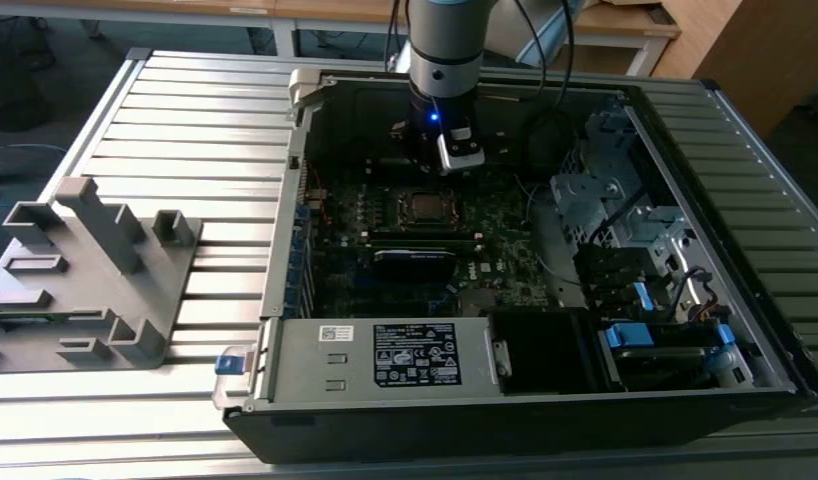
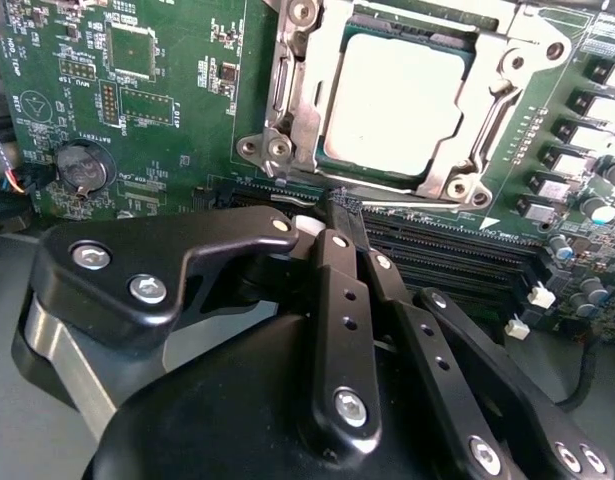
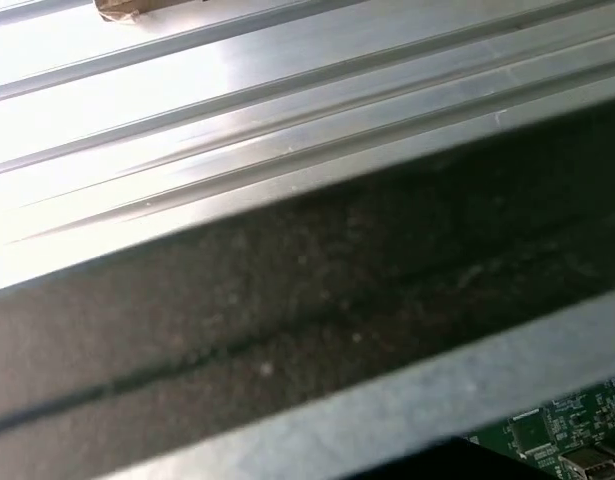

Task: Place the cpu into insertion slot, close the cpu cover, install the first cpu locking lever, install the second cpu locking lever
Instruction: 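Install the first cpu locking lever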

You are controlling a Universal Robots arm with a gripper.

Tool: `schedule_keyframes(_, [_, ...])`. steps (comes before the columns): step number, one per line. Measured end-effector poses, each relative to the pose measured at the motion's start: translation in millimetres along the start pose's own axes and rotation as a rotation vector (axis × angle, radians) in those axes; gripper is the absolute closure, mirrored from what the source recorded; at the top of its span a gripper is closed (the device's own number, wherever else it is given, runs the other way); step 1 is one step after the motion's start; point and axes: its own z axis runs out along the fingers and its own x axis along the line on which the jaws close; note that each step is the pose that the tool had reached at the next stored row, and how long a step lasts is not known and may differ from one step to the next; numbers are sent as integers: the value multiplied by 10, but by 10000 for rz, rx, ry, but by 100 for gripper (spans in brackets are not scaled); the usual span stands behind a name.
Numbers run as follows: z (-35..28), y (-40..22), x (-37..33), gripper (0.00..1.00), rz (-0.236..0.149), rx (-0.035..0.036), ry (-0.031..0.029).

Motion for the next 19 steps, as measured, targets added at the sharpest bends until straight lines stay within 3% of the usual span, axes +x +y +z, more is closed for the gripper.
schedule_keyframes(3, [1,-1,1,89,32,-17,-49])
schedule_keyframes(7, [10,-2,2,89,44,-118,-191])
schedule_keyframes(14, [8,-10,36,89,69,-159,-202])
schedule_keyframes(19, [12,-10,41,89,83,-241,-264])
